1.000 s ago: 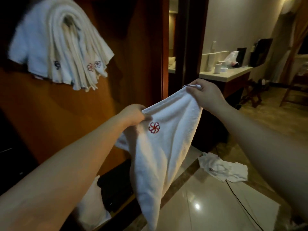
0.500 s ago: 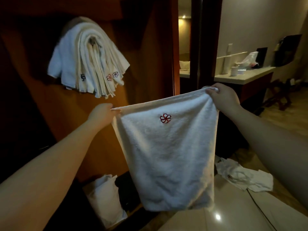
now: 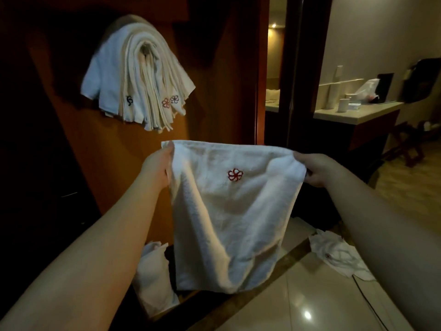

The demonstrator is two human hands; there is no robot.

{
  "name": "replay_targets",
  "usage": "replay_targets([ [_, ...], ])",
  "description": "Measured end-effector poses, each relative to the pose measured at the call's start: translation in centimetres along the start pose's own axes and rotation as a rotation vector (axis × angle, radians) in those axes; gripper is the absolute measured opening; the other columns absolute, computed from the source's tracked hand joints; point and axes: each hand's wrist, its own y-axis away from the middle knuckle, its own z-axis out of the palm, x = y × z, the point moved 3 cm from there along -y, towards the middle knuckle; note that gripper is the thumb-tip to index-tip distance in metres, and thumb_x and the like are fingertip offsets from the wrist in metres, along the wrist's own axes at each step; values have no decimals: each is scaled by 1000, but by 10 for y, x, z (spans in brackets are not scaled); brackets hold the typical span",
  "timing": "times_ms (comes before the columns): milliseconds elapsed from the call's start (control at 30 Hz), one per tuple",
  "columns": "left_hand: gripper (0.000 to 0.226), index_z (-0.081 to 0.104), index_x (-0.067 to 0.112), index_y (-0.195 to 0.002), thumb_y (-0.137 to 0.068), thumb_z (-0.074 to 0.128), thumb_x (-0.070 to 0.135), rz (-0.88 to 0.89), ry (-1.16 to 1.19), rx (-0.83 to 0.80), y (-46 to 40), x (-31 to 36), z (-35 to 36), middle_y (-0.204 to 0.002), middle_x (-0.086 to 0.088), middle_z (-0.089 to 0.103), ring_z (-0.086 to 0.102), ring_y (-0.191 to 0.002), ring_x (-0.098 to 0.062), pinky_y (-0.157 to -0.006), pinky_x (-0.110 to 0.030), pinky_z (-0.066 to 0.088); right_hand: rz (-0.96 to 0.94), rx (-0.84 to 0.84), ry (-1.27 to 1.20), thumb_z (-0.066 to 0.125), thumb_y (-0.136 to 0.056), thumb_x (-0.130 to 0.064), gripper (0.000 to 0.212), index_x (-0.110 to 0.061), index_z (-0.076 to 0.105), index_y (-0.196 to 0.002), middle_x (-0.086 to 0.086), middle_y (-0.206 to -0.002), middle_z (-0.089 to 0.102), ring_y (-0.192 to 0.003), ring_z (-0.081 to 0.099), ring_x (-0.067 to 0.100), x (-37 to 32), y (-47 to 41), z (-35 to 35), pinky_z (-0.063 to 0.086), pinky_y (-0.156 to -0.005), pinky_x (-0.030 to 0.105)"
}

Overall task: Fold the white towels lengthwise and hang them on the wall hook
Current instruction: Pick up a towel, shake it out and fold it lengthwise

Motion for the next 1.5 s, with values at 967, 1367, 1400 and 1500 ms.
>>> replay_targets([
  [967, 26, 74, 44, -99, -101, 48, 45, 233, 74, -174, 175, -70, 76, -107, 5, 76, 72, -102, -15, -90, -41, 57, -521, -134, 219, 46, -103, -31, 29, -49, 65, -117, -16, -111, 69, -92, 65, -5, 69, 161, 147, 53, -73, 16],
  [1367, 40, 49, 18, -142, -109, 31, 31, 235, -203, -399, 179, -58, 53, -141, -9, 56, 59, -114, -1, -91, -17, 51, -697, -398, 569, 59, -93, -17, 82, -51, 16, -155, -25, -127, 39, -94, 36, -41, 82, 160, 140, 32, -71, -10],
  [1400, 43, 43, 13, -146, -109, 30, 30, 230, -174, -429, 180, -59, 51, -145, -12, 52, 54, -118, -6, -88, -15, 49, -720, -375, 588, 59, -93, -18, 83, -50, 14, -155, -28, -123, 41, -94, 38, -40, 84, 159, 141, 33, -71, -10],
  [1500, 49, 37, 6, -150, -109, 29, 31, 168, -69, -443, 180, -62, 53, -150, -14, 46, 47, -124, -10, -71, -2, 42, -747, -303, 596, 57, -98, -20, 77, -51, 14, -153, -32, -100, 49, -92, 47, -32, 89, 158, 143, 38, -69, -6],
])
